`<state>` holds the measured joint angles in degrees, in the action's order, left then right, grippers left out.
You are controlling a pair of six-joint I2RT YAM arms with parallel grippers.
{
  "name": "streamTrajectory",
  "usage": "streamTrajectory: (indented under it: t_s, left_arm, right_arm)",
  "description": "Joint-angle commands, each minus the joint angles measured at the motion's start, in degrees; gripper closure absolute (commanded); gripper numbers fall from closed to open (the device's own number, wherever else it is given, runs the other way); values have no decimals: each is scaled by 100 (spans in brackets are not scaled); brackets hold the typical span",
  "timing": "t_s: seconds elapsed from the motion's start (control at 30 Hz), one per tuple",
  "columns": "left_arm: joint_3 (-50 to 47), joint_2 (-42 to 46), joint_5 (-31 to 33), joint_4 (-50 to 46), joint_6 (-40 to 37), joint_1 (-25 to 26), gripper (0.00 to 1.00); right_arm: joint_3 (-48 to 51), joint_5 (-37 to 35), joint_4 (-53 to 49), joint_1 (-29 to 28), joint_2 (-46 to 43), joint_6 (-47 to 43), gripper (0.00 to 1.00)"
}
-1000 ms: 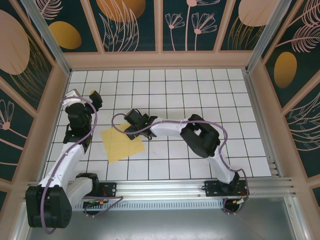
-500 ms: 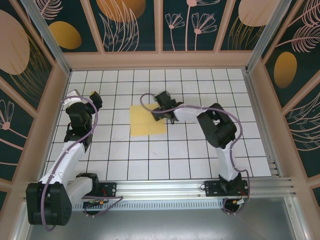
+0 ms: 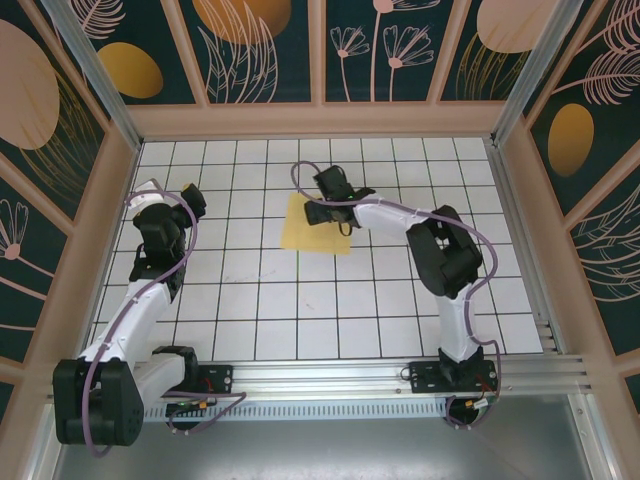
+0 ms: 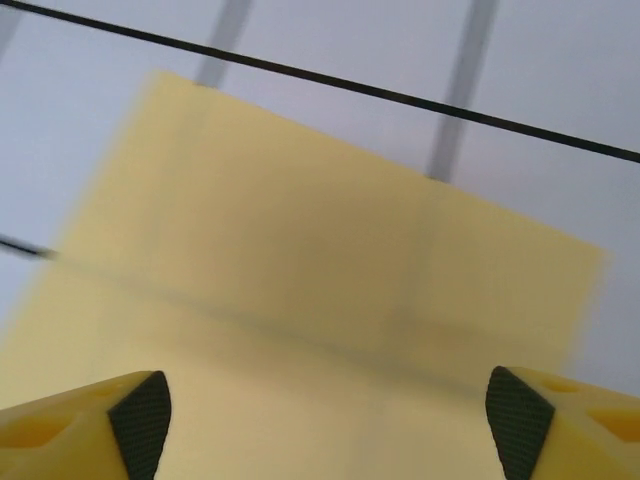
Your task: Fold a paper plane with a square sheet of paper (pick it up from the middle)
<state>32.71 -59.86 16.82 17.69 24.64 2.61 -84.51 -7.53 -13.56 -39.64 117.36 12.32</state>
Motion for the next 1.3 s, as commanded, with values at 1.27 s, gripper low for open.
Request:
streamTrajectory:
  t_s: [1.27]
  left_arm:
    - [115,-182,-410,-26,278,-33,1]
  right_arm:
    - [850,1363,-1307,118,-841,791,25]
